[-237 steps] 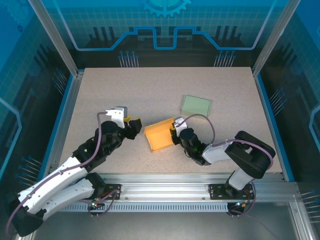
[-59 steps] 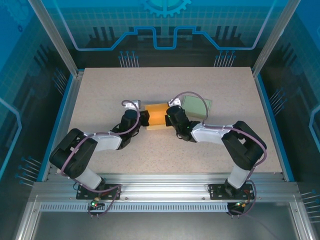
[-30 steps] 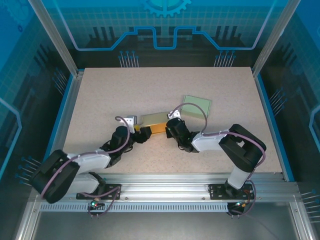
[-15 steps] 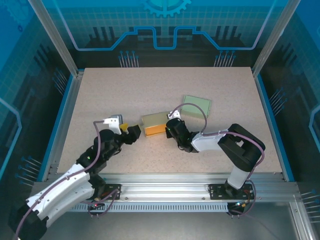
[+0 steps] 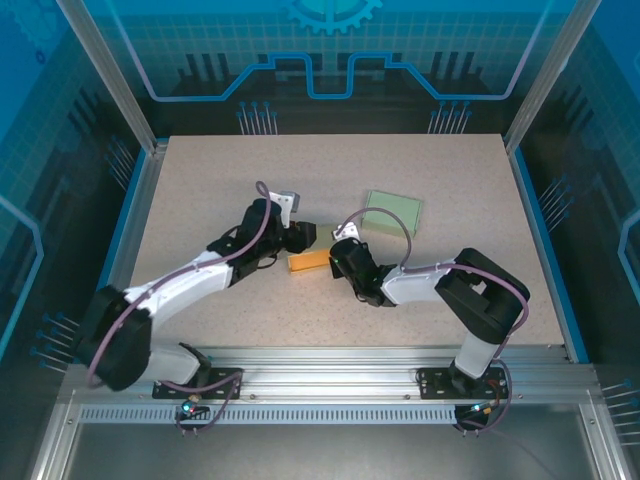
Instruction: Fold the paper box
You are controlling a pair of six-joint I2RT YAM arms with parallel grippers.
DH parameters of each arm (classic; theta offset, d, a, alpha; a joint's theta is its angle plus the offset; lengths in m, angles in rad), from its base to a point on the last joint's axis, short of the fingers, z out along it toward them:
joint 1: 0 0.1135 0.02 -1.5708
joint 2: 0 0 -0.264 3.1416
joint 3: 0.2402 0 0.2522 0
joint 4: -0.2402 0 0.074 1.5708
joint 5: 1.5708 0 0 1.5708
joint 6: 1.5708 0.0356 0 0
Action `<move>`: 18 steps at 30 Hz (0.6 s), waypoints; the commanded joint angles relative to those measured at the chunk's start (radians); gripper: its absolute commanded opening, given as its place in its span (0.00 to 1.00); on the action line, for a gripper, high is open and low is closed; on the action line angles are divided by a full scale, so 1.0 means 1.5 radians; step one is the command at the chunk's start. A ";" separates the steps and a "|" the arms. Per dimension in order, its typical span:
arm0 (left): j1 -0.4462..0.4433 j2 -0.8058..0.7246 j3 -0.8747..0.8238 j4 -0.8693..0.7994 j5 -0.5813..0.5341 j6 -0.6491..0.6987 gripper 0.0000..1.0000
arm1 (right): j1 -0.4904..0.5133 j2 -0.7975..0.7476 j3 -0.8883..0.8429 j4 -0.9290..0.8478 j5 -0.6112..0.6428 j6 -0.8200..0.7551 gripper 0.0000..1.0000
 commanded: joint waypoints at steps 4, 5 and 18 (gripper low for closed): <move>0.012 0.079 0.000 0.109 0.099 -0.057 0.46 | 0.016 -0.016 0.001 -0.040 0.010 -0.017 0.11; 0.013 0.088 -0.010 0.127 0.110 -0.069 0.46 | 0.016 -0.019 -0.001 -0.041 0.010 -0.017 0.13; 0.018 0.179 -0.075 0.266 0.106 -0.126 0.47 | 0.028 -0.068 -0.003 -0.100 0.016 -0.017 0.48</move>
